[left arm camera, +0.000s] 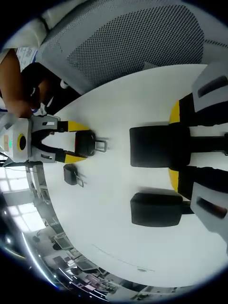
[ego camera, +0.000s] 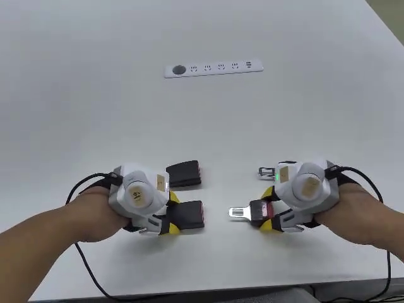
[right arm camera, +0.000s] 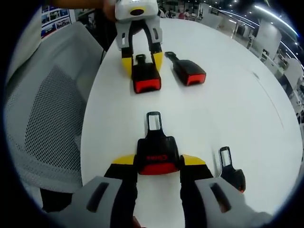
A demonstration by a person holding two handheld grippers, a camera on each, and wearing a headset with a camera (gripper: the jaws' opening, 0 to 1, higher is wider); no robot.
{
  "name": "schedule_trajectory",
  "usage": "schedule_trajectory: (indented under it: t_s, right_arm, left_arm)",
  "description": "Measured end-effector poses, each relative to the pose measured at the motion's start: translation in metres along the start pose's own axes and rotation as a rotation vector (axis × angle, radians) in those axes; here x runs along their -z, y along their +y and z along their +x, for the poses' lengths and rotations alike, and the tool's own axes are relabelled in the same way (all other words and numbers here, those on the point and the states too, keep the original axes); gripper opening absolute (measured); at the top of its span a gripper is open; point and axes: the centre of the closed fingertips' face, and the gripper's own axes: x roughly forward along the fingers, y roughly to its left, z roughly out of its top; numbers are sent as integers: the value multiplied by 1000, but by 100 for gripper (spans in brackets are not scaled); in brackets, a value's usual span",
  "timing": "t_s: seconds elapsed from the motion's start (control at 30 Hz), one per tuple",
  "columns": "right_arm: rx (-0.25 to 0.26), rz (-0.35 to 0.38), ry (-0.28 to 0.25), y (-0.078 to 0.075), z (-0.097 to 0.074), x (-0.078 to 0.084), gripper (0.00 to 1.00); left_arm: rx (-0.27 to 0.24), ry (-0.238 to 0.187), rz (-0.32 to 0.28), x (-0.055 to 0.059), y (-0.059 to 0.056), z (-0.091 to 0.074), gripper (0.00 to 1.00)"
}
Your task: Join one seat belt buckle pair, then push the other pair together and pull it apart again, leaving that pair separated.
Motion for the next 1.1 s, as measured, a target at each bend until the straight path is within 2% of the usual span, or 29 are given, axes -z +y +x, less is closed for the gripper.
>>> schedule_trajectory:
  t_s: [0.13, 0.4, 0.53, 0.67, 1.1]
  right_arm:
    - [2, -5, -21, 2, 10, -17, 33]
    - [-1, -15, -42, 9, 23, -37, 33]
    - [3, -20, -38, 8, 23, -38, 33]
    - [-1, -60, -30, 10, 25, -42, 33]
    - [-31, -58, -56, 10, 29, -47, 32]
  left_arm:
    - [-2, -1, -1, 0, 0, 0, 33]
    - [-1, 3, -1, 0, 0, 0, 33]
    - [-2, 5, -3, 0, 0, 1, 33]
    - [1, 11, 1, -1, -1, 0, 33]
    - [15, 15, 5, -1, 0, 1, 32]
